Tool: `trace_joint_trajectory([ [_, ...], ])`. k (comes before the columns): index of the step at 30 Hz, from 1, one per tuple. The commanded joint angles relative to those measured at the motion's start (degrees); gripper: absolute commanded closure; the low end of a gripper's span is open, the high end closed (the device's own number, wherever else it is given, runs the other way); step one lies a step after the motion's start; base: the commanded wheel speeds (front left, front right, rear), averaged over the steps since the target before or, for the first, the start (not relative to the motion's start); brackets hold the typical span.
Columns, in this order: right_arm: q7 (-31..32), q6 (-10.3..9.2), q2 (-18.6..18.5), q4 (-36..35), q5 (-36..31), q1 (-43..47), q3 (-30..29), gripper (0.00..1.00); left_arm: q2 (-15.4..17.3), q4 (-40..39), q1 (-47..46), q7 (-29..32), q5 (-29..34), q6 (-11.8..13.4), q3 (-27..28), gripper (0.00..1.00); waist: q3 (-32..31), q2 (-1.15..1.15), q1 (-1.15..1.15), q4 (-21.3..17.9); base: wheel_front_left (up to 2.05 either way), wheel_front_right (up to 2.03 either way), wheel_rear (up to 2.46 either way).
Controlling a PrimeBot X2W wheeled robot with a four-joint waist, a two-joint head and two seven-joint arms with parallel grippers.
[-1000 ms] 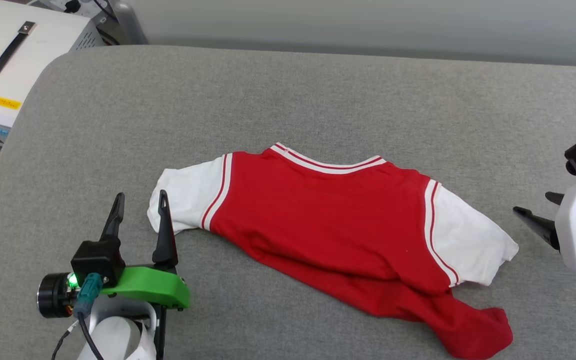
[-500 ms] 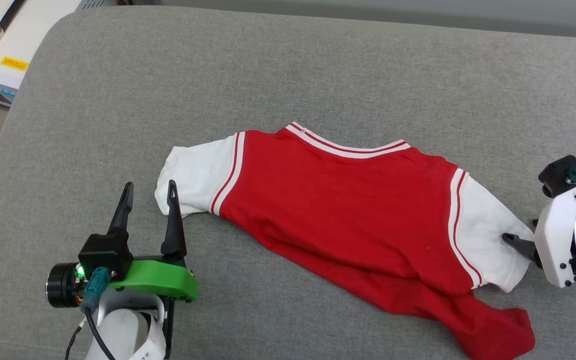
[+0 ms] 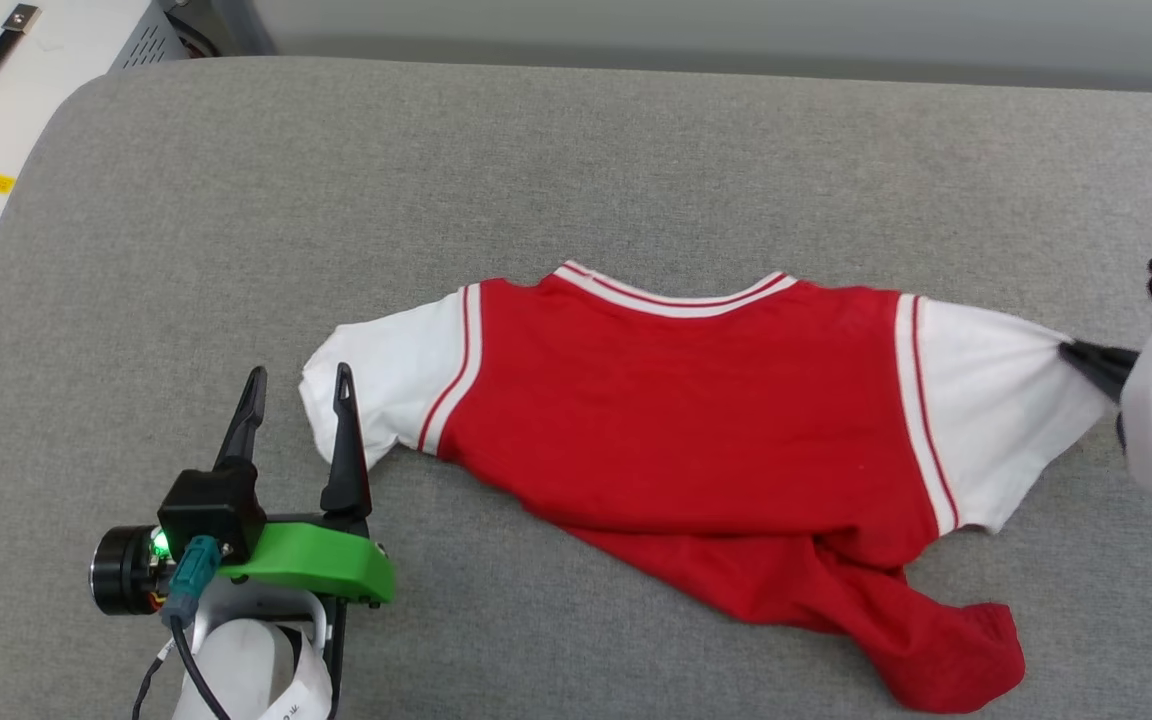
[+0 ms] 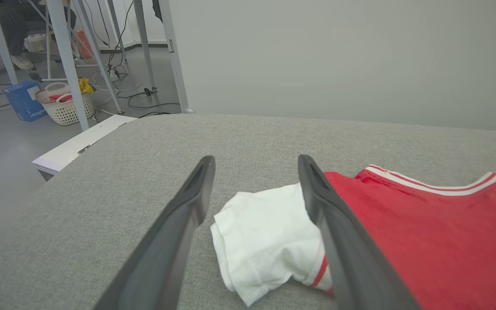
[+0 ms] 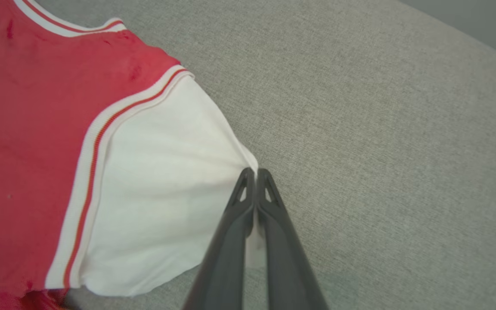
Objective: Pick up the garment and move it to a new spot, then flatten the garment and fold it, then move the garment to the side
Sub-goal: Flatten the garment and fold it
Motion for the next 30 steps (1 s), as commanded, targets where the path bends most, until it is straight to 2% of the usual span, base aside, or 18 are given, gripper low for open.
trace_joint_trajectory([
  [1, -0.4, -0.04, -1.2, -0.1, 0.3, -1.3, -0.8, 1.0, -0.5, -0.2, 0.0, -0.3, 0.8, -0.4, 0.3, 0.0, 0.5, 0.0, 0.0, 0.0, 0.0, 0.0, 0.0],
  [5, 0.2, -0.04, -3.5, 1.2, 0.5, -2.9, -2.4, 1.0, -0.8, -0.3, -0.5, -0.3, 1.3, -1.0, 0.7, 0.0, 2.0, 0.0, 0.0, 0.2, 0.0, 0.0, 0.0],
  [10, 1.9, -0.04, -3.4, 7.2, 0.1, -4.6, -3.6, 1.0, -1.1, 0.0, -1.2, -0.3, 1.8, -1.7, 1.1, 0.0, 3.5, 0.0, 0.0, 0.6, 0.0, 0.0, 0.0],
  [16, 1.7, -0.04, 0.5, 17.6, -0.9, -5.4, -4.4, 1.0, -1.4, 0.7, -2.3, -0.3, 2.4, -2.2, 1.1, 0.0, 4.9, 0.0, 0.0, 1.6, 0.0, 0.0, 0.0],
  [21, -1.1, -0.04, 4.4, 24.1, -1.5, -5.7, -4.5, 1.0, -1.6, 1.7, -2.7, -0.3, 2.6, -2.5, 1.4, 0.0, 4.8, 0.0, 0.0, 2.0, 0.0, 0.0, 0.0],
  [22, -2.0, -0.04, 4.8, 24.7, -1.8, -5.8, -4.3, 0.84, -1.6, 1.9, -2.8, -0.3, 2.7, -2.6, 1.5, 0.0, 4.5, 0.0, 0.0, 2.0, 0.0, 0.0, 0.0],
  [23, -3.7, -0.04, 5.0, 25.0, -3.0, -5.9, -3.6, 0.55, -1.6, 2.3, -2.8, -0.3, 2.8, -2.8, 1.7, 0.0, 4.0, 0.0, 0.0, 1.9, 0.0, 0.0, 0.0],
  [24, -5.3, -0.04, 5.0, 25.0, -4.1, -6.1, -3.0, 0.0, -1.5, 2.4, -2.9, -0.3, 2.9, -2.9, 1.9, 0.0, 3.6, 0.0, 0.0, 1.8, 0.0, 0.0, 0.0],
  [30, -16.6, -0.04, 5.9, 24.3, -6.1, -5.7, -2.2, 0.0, -0.2, 3.3, -3.9, -0.3, 3.0, -4.0, 3.6, 0.0, -0.1, 0.0, 0.0, -0.1, 0.0, 0.0, 0.0],
])
